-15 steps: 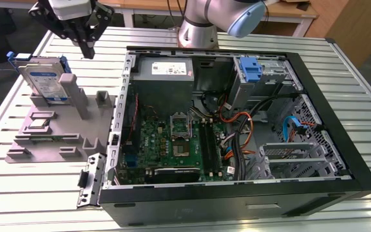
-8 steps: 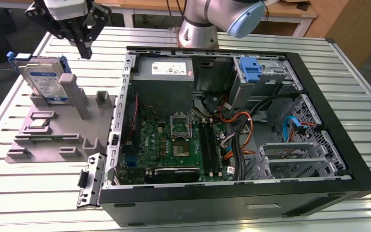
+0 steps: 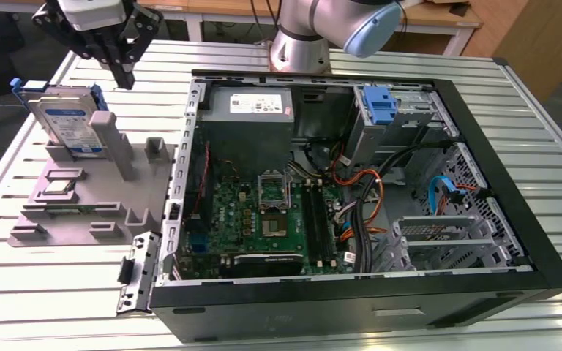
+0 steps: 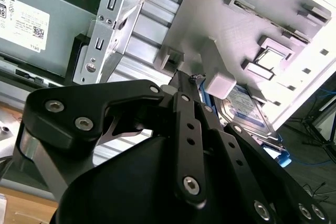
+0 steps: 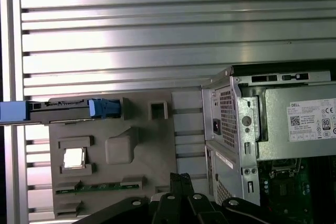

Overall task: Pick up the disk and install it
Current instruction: 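Reach for the disk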

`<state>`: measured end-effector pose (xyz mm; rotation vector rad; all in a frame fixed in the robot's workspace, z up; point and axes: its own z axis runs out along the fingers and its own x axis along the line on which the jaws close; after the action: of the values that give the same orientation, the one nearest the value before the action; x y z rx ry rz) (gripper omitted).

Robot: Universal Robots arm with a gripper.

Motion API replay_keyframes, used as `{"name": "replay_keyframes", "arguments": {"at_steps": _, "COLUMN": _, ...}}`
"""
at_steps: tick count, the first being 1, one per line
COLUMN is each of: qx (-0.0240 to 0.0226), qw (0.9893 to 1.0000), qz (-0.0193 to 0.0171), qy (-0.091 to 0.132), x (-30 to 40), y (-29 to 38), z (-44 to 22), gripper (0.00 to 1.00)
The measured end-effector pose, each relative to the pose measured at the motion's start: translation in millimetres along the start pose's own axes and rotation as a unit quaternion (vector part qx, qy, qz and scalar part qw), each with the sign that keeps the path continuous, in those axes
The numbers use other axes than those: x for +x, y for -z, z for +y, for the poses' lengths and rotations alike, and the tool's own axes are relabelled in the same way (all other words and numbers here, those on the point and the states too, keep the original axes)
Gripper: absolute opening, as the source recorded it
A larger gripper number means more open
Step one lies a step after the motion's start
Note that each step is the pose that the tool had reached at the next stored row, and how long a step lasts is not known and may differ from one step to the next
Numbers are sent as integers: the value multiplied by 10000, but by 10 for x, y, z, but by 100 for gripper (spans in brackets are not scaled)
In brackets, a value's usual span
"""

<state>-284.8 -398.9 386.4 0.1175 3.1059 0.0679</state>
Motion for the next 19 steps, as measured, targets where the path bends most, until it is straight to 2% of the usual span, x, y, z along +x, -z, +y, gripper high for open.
{"name": "replay_keyframes", "arguments": {"at_steps": 19, "qx": 0, "qw": 10000, "qz": 0, "qy": 0, "x": 225, "y": -9, "z": -18, "gripper": 10}}
